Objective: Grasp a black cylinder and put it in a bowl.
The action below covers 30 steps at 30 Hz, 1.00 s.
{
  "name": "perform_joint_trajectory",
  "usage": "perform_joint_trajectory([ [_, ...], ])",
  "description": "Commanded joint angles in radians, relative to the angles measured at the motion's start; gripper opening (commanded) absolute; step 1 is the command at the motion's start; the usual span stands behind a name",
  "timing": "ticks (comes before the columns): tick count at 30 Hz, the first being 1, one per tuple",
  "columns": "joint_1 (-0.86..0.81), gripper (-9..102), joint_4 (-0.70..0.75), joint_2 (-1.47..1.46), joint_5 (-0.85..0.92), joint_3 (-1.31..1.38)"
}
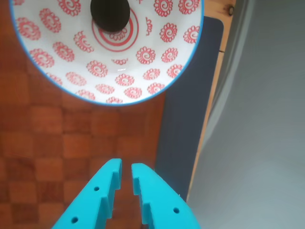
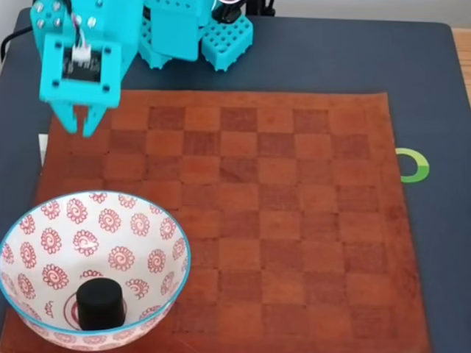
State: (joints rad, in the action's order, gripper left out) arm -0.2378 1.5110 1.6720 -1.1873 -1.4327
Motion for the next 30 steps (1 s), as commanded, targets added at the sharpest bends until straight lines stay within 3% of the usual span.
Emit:
perform_joint_trajectory([
  [1, 0.008, 0, 0.048, 0.114, -0.006, -0.002],
  [30, 0.268, 0, 0.0, 1.106, -0.342, -0.93],
])
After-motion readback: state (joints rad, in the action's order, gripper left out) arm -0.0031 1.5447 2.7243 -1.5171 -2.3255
